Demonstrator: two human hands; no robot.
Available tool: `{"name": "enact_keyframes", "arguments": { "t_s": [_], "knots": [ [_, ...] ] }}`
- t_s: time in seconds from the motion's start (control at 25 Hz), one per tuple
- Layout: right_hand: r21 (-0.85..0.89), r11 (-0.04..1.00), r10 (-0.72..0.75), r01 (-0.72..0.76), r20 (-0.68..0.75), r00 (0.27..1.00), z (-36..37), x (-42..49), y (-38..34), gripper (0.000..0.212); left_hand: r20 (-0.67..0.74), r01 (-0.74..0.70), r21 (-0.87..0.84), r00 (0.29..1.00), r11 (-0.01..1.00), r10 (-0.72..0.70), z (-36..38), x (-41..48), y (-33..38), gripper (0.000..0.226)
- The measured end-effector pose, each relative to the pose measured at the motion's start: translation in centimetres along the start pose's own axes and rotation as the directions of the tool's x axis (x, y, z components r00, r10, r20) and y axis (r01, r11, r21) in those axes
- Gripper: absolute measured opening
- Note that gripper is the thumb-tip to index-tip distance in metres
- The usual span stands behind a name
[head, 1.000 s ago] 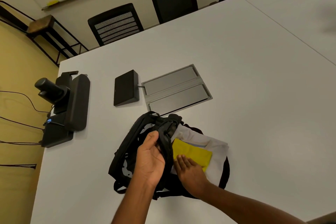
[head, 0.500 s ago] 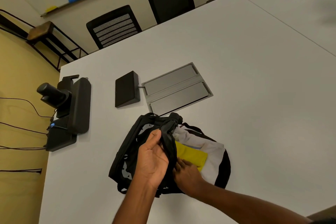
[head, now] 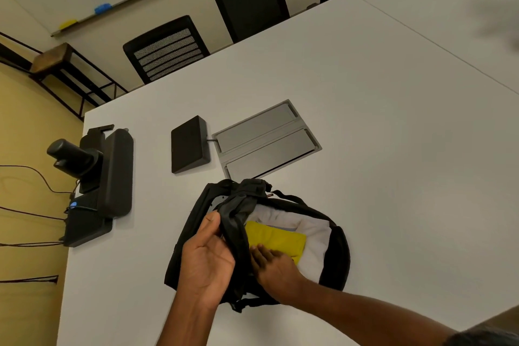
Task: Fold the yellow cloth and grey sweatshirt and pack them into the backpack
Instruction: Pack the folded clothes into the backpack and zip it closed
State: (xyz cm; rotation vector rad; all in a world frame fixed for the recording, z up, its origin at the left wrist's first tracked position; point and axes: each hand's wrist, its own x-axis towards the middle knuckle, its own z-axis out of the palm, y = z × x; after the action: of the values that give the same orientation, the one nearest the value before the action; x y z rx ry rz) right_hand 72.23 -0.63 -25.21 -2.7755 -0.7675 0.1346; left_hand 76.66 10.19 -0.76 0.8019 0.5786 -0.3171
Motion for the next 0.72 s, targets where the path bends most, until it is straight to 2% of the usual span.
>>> {"name": "enact_keyframes", "arguments": {
  "t_s": [0.16, 0.36, 0.44, 0.56, 0.6, 0.72],
  "knots": [
    [0.031, 0.999, 0.037, -0.040, 0.083, 0.996, -0.6, 0.3, -0.5, 0.020, 0.052, 0.043, 0.100, 0.997, 0.994, -0.048, 0.7, -1.1, -1.3, 0.021],
    [0.126, 0.991, 0.019, -0.042, 0.176, 0.984, -0.1, 0.9, -0.5, 0.034, 0.055, 0.029, 0.122, 0.998, 0.992, -0.036, 0.5, -1.4, -0.8, 0.022],
    [0.153, 0.988, -0.016, -0.005, 0.134, 0.991, 0.5, 1.3, 0.4, 0.045, 0.050, 0.032, 0.126, 0.998, 0.992, -0.039, 0.2, -1.1, -0.4, 0.024],
    [0.139, 0.990, -0.041, 0.008, 0.236, 0.971, 1.2, -0.1, 1.2, 0.071, 0.032, 0.047, 0.106, 0.998, 0.993, -0.050, -0.5, -0.5, 0.0, 0.027],
    [0.120, 0.992, -0.072, 0.047, 0.220, 0.973, 1.4, -1.0, 1.4, 0.081, 0.019, 0.041, 0.093, 0.999, 0.995, -0.043, -0.7, -0.3, 0.3, 0.028],
    [-0.046, 0.994, -0.102, 0.104, 0.043, 0.994, 0.5, -3.0, 2.8, 0.110, -0.009, 0.017, 0.060, 1.000, 0.998, -0.016, -0.7, -0.3, 1.0, 0.030]
  ]
}}
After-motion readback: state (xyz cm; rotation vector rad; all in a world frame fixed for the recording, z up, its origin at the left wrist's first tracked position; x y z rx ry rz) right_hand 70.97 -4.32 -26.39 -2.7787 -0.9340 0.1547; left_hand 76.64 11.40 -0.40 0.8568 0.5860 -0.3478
